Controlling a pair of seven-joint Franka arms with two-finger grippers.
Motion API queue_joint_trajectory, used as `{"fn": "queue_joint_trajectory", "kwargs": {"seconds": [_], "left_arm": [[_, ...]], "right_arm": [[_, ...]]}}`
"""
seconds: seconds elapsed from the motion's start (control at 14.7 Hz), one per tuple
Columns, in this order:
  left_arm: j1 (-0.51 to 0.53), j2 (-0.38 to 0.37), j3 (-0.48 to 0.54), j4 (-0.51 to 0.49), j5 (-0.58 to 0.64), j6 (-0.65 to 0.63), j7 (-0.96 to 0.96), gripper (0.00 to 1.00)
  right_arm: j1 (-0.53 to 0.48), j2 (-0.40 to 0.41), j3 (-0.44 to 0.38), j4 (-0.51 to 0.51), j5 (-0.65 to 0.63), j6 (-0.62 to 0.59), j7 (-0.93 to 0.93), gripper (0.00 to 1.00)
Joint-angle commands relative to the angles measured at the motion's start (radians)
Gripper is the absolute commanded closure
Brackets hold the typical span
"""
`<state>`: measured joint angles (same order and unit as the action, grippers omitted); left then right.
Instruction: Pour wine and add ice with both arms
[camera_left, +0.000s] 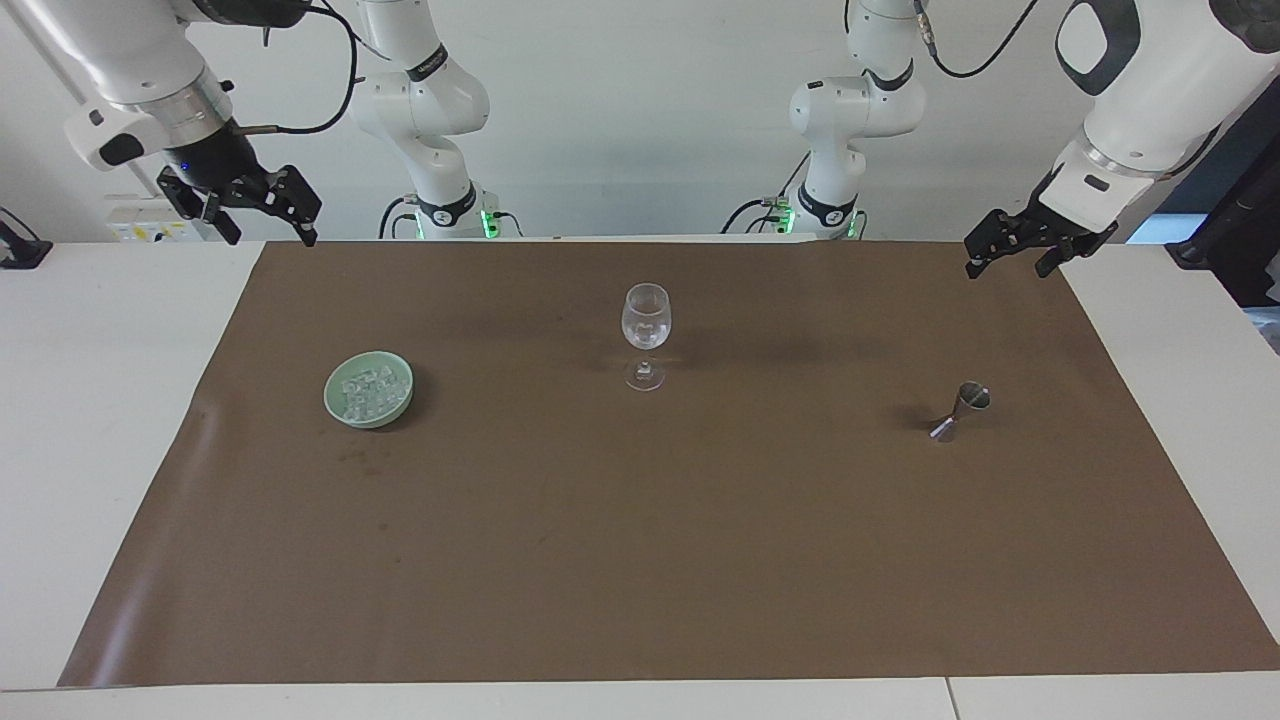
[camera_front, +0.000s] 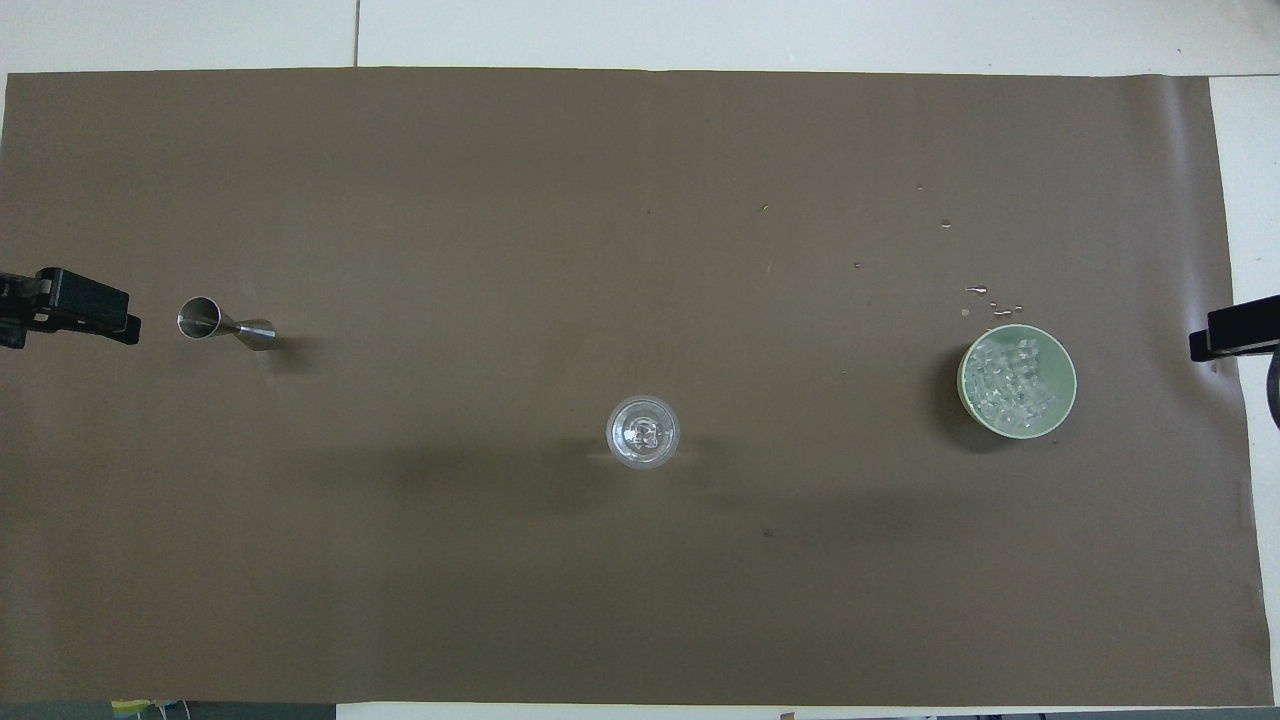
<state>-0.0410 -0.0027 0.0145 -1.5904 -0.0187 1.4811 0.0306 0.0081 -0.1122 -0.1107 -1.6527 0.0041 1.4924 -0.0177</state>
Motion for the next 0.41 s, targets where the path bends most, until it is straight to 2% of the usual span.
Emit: {"fn": "queue_joint_trajectory", "kwargs": {"seconds": [0.0, 0.34], "left_arm": [[0.018, -0.016, -0.01, -0.013, -0.013, -0.008, 0.038, 0.0], [0.012, -0.019, -0.01, -0.028, -0.013, 0.005, 0.045, 0.0]], "right_arm": [[0.001, -0.018, 0.003, -0.019, -0.027, 0.012, -0.007, 0.0], [0.001, -0.018, 0.026, -0.018, -0.055, 0.017, -0.005, 0.0]]}}
